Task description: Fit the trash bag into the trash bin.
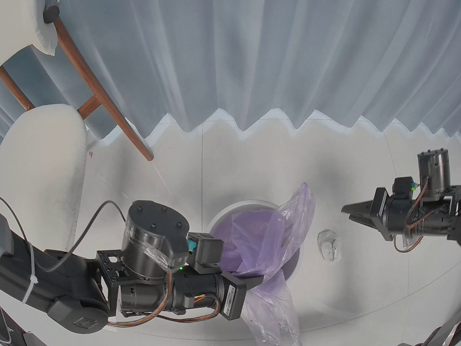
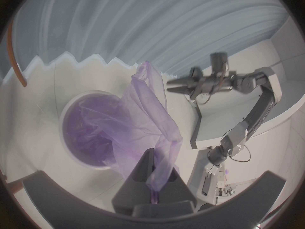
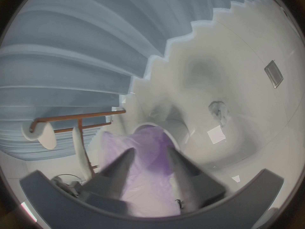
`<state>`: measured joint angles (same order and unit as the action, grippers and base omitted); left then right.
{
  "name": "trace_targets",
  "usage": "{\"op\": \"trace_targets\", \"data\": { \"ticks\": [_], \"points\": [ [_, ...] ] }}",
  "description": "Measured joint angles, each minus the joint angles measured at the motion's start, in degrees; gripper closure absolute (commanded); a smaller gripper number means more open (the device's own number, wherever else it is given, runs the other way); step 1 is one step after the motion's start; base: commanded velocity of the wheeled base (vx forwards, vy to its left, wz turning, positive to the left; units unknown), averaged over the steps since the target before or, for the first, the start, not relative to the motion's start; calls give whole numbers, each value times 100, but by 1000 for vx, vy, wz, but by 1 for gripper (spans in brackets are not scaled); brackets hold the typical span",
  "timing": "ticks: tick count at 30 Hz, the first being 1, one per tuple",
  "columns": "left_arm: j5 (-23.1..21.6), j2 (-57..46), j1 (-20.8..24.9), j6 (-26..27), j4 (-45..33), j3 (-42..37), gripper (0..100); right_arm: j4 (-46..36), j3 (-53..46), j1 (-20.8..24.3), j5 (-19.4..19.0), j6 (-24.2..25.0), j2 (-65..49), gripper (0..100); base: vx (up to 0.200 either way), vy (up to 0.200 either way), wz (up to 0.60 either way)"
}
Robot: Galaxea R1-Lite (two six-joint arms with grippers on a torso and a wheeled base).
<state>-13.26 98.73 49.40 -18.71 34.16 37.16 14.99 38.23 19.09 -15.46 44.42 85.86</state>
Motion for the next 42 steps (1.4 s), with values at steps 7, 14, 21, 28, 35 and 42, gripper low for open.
{"op": "trace_targets", "data": {
  "ticks": [7, 14, 21, 28, 35, 42],
  "points": [
    [218, -74, 0, 271, -215, -111, 100, -1292, 831, 795, 200, 227, -802, 0, 0, 0, 0],
    [257, -124, 0, 352, -228, -116, 100, -1713, 1012, 1762, 708, 29, -1113, 0, 0, 0, 0],
    [268, -190, 11, 347, -230, -48, 100, -2021, 1124, 2010, 892, -564, -877, 0, 0, 0, 0],
    [254, -218, 52, 322, -235, 193, 100, -2068, 1524, 2065, 1067, -611, -271, 0, 0, 0, 0],
    [251, -221, 129, 322, -230, 247, 100, -2069, 1893, 2059, 1396, -622, 339, 0, 0, 0, 0],
    [260, -223, 145, 319, -228, 254, 100, -2459, 2078, 1997, 1590, -657, 650, 0, 0, 0, 0]
  ]
}}
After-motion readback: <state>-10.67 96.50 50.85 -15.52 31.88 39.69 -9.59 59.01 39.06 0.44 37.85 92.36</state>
